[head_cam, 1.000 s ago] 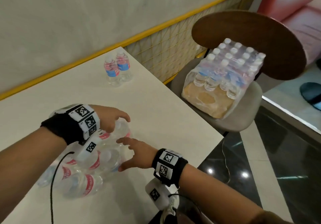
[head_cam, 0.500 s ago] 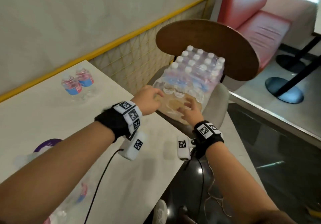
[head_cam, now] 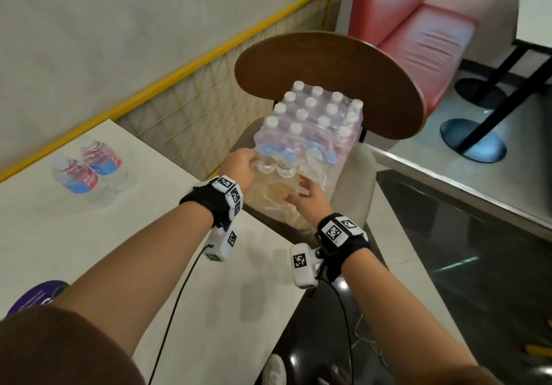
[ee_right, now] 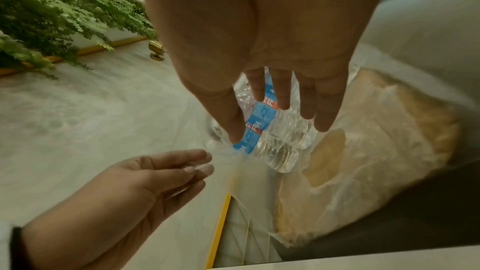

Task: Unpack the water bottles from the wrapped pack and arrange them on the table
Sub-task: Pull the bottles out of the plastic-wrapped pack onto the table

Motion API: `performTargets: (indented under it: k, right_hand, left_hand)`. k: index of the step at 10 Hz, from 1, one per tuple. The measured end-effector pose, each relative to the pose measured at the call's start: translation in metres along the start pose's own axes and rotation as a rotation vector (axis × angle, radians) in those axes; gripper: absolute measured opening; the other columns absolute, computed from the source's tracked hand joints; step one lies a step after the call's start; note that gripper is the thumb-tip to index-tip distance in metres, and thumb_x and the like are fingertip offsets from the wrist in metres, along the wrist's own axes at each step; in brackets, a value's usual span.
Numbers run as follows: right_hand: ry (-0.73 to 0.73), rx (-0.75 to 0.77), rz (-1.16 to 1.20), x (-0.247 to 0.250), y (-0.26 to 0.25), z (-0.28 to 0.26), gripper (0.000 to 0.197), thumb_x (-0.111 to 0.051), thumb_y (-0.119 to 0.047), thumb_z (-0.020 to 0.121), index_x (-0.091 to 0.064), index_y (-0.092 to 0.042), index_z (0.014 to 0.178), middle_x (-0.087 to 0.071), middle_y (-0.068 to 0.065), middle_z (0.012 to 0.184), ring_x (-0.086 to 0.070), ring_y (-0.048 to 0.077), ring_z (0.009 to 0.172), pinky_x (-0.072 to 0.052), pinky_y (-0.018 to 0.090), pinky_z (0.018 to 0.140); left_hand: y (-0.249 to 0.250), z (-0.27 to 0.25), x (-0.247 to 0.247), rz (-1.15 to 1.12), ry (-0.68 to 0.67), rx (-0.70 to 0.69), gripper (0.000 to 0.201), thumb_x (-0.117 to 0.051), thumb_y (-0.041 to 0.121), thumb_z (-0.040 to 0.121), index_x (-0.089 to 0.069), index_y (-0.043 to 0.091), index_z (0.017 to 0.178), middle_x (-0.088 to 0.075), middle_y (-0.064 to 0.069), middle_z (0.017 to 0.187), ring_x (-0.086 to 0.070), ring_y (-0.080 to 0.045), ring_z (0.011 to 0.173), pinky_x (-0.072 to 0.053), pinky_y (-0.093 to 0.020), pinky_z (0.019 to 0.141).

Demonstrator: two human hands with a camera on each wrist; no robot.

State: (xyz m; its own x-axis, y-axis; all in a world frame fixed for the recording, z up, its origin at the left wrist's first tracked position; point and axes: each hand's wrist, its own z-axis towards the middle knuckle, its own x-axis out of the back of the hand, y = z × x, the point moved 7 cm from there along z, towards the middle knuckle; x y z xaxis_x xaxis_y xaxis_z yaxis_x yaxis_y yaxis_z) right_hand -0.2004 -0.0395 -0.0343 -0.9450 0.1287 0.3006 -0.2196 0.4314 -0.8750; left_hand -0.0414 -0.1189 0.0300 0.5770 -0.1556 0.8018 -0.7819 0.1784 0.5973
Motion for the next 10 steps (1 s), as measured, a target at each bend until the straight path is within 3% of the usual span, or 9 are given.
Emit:
performTargets:
  k: [2,3,4,5,6,7,8,9,10]
  right_hand:
    - [0.035,-0.044,0.086,-0.001,-0.023,0.025,0.051,-0.069,-0.023,0.083,-0.052,-0.012,0.130,-0.060,0.010,0.126,-0.057,0.027,0.116,-0.046,0.047,0.101]
    - [0.033,-0.077,0.009,0.005,-0.039,0.037,0.056,-0.062,-0.029,0.089,-0.045,-0.008,0.137,-0.056,0.012,0.131,-0.054,0.028,0.121,-0.044,0.037,0.103]
    - [0.049,-0.191,-0.141,0.016,-0.037,0.052,0.054,-0.053,-0.036,0.094,-0.050,0.002,0.132,-0.053,0.014,0.137,-0.050,0.026,0.127,-0.040,0.028,0.101]
    - [0.012,-0.252,-0.257,0.022,-0.037,0.063,0.048,-0.047,-0.026,0.098,-0.043,0.003,0.137,-0.045,0.014,0.143,-0.044,0.025,0.131,-0.037,0.027,0.102]
    - [-0.032,-0.195,-0.433,0.028,-0.057,0.045,0.054,-0.050,-0.016,0.096,-0.031,0.001,0.144,-0.039,0.013,0.148,-0.044,0.024,0.132,-0.036,0.027,0.102]
    - [-0.126,-0.048,-0.729,0.012,-0.040,0.044,0.073,-0.056,-0.018,0.093,-0.013,-0.009,0.151,-0.025,0.011,0.155,-0.032,0.026,0.140,-0.025,0.032,0.115]
    - [-0.069,-0.022,-0.619,-0.002,-0.031,0.050,0.064,-0.050,-0.029,0.094,-0.020,-0.017,0.150,-0.023,0.007,0.156,-0.026,0.028,0.143,-0.022,0.039,0.118]
    - [-0.014,0.058,-0.258,-0.008,-0.035,0.040,0.050,-0.052,-0.031,0.095,-0.040,-0.016,0.142,-0.049,0.003,0.140,-0.048,0.019,0.126,-0.035,0.035,0.111]
    - [-0.086,0.014,0.242,-0.017,-0.031,0.012,0.047,-0.065,-0.044,0.084,-0.058,-0.019,0.124,-0.066,0.003,0.120,-0.065,0.013,0.102,-0.050,0.041,0.098]
  left_hand:
    - [-0.004,-0.001,0.014,-0.165,0.098,-0.020,0.024,-0.049,-0.009,0.086,-0.071,-0.007,0.094,-0.067,-0.020,0.101,-0.064,-0.032,0.089,-0.045,-0.026,0.078]
    - [-0.002,-0.001,0.010,-0.216,0.096,-0.028,0.025,-0.045,-0.009,0.087,-0.070,-0.007,0.089,-0.067,-0.017,0.096,-0.060,-0.020,0.076,-0.042,-0.019,0.070]
    - [0.000,0.000,0.009,-0.242,0.110,-0.064,0.026,-0.046,-0.010,0.086,-0.071,-0.002,0.084,-0.067,-0.013,0.089,-0.058,-0.013,0.068,-0.045,-0.021,0.071]
    - [-0.001,0.001,0.007,-0.216,0.066,-0.080,0.026,-0.046,-0.009,0.088,-0.071,0.000,0.085,-0.061,-0.002,0.086,-0.054,0.001,0.066,-0.043,-0.012,0.067]
    - [-0.001,-0.002,0.006,-0.186,0.045,-0.114,0.023,-0.048,-0.007,0.089,-0.070,0.001,0.091,-0.059,-0.001,0.094,-0.057,-0.007,0.074,-0.040,-0.001,0.068]
    - [-0.006,-0.004,0.000,-0.154,-0.007,-0.091,0.024,-0.057,0.002,0.088,-0.066,0.007,0.110,-0.055,-0.006,0.115,-0.058,-0.018,0.096,-0.048,-0.022,0.090]
    - [-0.015,-0.013,-0.002,-0.101,0.011,-0.044,0.042,-0.070,0.009,0.080,-0.061,0.016,0.120,-0.035,-0.007,0.132,-0.048,-0.017,0.106,-0.040,-0.025,0.101]
    - [-0.023,-0.029,-0.005,-0.065,0.031,-0.023,0.056,-0.082,0.020,0.068,-0.061,0.025,0.119,-0.022,-0.006,0.135,-0.035,-0.012,0.106,-0.034,-0.021,0.102]
    - [-0.029,-0.045,-0.020,-0.132,-0.055,0.023,0.077,-0.086,0.035,0.061,-0.051,0.031,0.129,-0.024,-0.001,0.131,-0.039,-0.011,0.109,-0.038,-0.021,0.100]
